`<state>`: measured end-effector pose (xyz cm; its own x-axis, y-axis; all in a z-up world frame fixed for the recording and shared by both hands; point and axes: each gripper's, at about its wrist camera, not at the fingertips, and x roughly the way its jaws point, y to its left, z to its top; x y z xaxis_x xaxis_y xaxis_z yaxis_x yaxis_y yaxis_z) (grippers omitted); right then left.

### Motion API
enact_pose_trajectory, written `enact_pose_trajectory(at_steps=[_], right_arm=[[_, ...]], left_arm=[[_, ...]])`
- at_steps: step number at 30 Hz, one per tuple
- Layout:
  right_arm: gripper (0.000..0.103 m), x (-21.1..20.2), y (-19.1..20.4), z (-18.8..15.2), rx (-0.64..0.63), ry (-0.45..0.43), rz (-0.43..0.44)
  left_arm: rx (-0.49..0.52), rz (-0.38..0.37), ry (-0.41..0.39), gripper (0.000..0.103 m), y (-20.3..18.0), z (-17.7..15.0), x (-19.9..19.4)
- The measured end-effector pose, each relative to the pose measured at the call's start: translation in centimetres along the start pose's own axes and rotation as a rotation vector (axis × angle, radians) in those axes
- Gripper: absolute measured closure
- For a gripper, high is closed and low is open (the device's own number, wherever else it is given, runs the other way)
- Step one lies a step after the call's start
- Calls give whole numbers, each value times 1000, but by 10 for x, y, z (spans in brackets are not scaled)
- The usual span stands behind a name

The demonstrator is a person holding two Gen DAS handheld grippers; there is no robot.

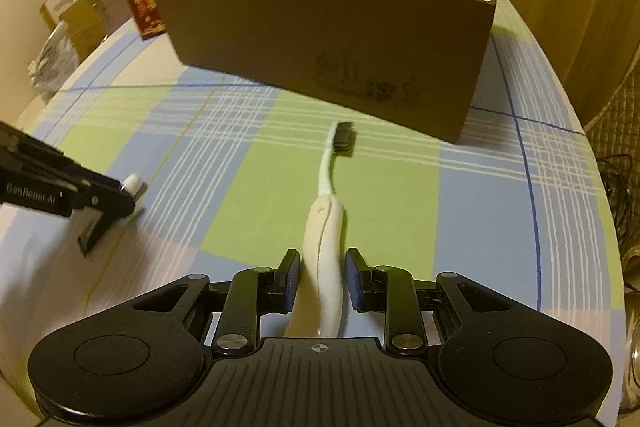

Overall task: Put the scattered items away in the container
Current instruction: 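Carry the toothbrush and lip balm tube up over the box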

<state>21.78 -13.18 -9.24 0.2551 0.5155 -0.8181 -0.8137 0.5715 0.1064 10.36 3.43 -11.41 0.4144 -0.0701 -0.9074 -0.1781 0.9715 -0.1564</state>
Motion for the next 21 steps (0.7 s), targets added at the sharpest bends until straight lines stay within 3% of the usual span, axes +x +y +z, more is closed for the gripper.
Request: enact_pose_trajectory(at_steps=[1, 3, 4, 5, 10, 12, 15, 17, 21], right_arm=[[72, 1, 0, 2, 4, -6, -4], [54, 4, -1, 4, 7, -18, -13], [23, 5, 0, 5, 11, -29, -29], [19, 6, 1, 6, 11, -42, -42], [19, 17, 9, 4, -46, -31, -66], [23, 19, 12, 4, -68, -40, -73], [43, 20, 15, 6, -92, -53, -67], [81, 21, 20, 8, -122, -53, -61], [81, 20, 28, 9, -147, -28, -52]], left_arm=[[3, 2, -3, 80, -2, 2, 2], [12, 9, -9, 80, -4, 3, 4], [16, 11, -11, 80, -5, 4, 5], [21, 14, -11, 81, -6, 4, 6], [50, 27, -21, 81, -10, -1, 4], [45, 28, -24, 81, -9, -1, 4], [40, 28, -26, 81, -9, -1, 4], [40, 29, -28, 81, -9, -2, 4], [53, 39, -29, 81, -12, -4, 3]])
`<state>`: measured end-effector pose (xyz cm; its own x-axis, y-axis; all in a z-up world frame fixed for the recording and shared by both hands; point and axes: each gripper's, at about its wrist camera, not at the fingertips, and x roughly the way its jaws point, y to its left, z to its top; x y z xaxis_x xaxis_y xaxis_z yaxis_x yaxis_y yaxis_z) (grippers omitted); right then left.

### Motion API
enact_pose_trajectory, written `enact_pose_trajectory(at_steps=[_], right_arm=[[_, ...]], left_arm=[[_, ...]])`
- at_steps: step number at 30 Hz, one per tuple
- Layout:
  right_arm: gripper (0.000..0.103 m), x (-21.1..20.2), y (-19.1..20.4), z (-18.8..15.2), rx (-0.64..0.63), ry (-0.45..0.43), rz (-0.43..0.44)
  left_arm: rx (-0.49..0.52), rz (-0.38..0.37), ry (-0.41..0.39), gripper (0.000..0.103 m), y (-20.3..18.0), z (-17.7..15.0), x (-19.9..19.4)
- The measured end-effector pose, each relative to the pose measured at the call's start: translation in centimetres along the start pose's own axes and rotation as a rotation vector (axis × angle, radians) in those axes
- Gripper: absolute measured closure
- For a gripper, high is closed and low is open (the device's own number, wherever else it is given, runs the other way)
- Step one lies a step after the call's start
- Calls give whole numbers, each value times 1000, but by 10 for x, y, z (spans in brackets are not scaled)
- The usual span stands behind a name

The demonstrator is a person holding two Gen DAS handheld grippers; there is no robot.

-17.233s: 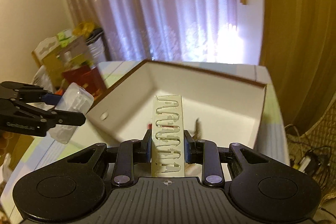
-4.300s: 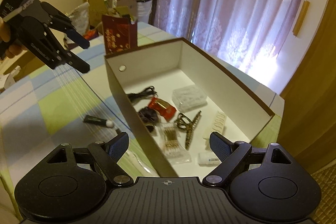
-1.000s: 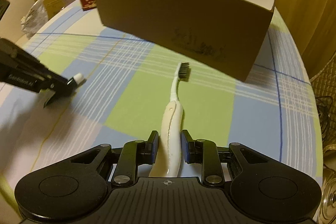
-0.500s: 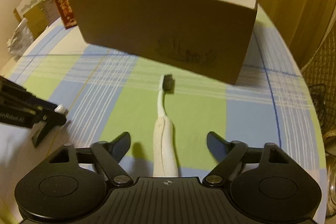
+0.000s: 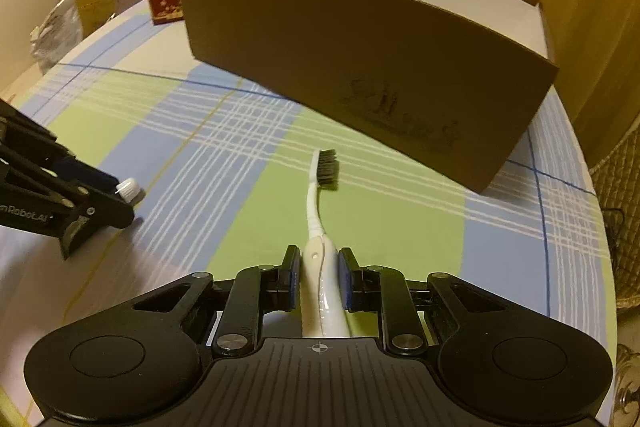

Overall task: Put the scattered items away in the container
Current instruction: 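Carry the toothbrush and lip balm tube up over the box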

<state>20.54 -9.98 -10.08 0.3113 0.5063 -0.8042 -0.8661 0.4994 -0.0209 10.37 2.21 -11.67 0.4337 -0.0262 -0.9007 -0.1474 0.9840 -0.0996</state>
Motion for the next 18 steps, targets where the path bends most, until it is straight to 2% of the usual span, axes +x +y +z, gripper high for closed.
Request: enact_pose_trajectory(at_steps=[2, 5, 12, 18], right_arm=[[81, 1, 2, -1, 2, -3, 3], [81, -2, 3, -3, 7, -3, 4], [81, -9, 2, -5, 31, 5, 17], [81, -17, 1, -8, 76, 14, 48]], left_arm=[[6, 1, -1, 81, 0, -2, -1], [16, 12, -4, 90, 1, -5, -2], [2, -9, 5, 91, 5, -11, -8], [-1, -14, -21, 91, 5, -9, -20]])
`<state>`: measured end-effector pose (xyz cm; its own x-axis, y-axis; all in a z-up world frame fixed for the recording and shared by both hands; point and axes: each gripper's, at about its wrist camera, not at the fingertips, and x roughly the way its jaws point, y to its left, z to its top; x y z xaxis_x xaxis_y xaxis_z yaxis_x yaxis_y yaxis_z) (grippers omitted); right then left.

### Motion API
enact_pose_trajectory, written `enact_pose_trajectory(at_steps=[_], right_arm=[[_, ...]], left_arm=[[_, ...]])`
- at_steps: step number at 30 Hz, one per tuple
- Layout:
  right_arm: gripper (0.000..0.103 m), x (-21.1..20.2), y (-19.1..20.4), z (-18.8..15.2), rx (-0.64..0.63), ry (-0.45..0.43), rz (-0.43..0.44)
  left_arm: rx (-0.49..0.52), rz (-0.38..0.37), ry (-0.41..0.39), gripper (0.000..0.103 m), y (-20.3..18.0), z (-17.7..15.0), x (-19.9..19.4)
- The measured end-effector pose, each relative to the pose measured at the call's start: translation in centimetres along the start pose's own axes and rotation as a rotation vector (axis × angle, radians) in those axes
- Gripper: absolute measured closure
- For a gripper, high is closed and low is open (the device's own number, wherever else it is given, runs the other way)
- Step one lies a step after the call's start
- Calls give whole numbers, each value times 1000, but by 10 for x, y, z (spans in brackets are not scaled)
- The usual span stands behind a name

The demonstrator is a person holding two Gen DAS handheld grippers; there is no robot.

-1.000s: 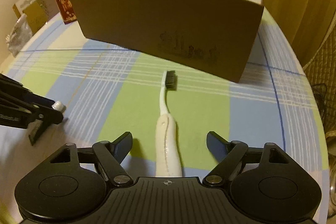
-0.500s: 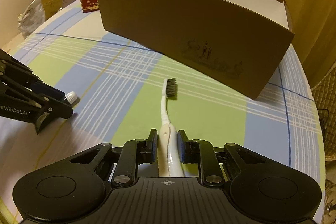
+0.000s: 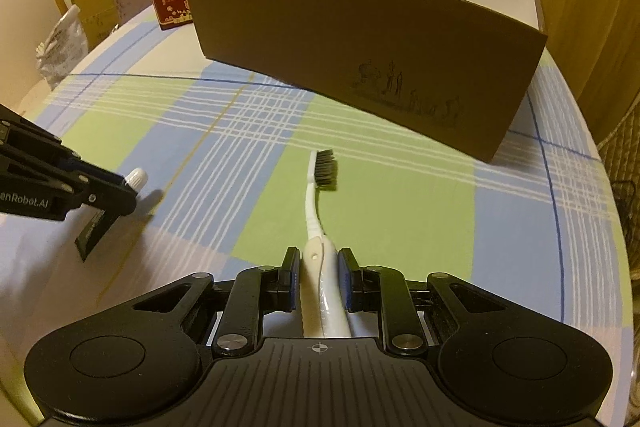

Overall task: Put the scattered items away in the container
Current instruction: 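Carry the toothbrush and lip balm tube up over the box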

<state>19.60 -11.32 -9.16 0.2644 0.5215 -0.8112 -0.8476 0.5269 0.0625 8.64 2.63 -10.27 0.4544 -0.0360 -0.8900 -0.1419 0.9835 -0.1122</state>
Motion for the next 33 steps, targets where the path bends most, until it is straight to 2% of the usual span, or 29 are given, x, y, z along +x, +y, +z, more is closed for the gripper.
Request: enact_pose_trajectory(at_steps=[15, 33], right_arm=[[81, -34, 7, 21, 78, -93, 81], [81, -48, 11, 35, 94, -149, 112]], left_arm=[[2, -15, -97, 91, 6, 10, -28], [-20, -20, -164, 91, 12, 12, -50]])
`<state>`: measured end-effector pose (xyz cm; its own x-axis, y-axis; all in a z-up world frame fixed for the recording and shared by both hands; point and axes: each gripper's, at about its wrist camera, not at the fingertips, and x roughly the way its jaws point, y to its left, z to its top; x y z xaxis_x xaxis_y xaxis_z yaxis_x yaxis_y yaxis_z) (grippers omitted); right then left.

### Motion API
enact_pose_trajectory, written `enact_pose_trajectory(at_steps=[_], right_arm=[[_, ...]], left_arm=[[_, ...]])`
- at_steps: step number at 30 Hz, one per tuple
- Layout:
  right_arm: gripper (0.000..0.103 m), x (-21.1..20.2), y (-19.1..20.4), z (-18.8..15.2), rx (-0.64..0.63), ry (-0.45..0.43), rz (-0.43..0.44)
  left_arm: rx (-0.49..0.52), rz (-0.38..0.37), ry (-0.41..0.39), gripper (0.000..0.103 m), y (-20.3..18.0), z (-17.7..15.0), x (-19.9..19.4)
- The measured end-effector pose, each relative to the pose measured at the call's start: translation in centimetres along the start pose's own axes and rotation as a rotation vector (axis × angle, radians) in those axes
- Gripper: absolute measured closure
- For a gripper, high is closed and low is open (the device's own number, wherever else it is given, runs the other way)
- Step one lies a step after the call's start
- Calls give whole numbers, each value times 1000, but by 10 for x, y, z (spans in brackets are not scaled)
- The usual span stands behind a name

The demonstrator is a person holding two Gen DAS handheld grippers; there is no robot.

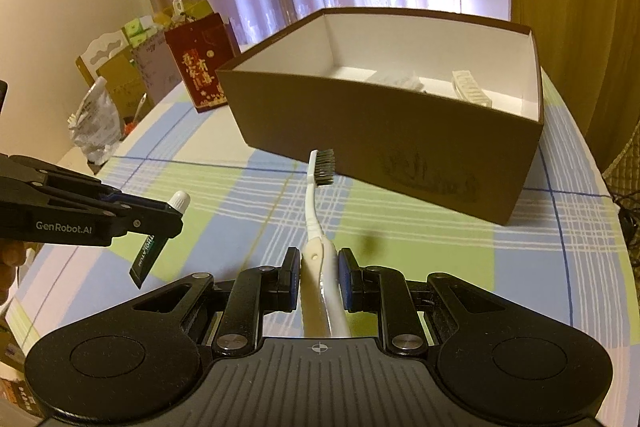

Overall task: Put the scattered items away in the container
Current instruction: 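Carry the toothbrush and lip balm tube up over the box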

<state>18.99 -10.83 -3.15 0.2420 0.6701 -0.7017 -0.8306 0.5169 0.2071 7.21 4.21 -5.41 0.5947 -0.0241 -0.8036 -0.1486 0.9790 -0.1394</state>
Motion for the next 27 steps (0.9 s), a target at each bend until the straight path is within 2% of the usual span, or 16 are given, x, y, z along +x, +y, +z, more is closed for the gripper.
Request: enact_pose_trajectory(at_steps=[14, 27], right_arm=[[81, -3, 1, 19, -10, -44, 27], [81, -3, -6, 51, -19, -101, 42]], left_arm=[[4, -9, -52, 91, -2, 18, -7], [32, -6, -117, 91, -3, 50, -9]])
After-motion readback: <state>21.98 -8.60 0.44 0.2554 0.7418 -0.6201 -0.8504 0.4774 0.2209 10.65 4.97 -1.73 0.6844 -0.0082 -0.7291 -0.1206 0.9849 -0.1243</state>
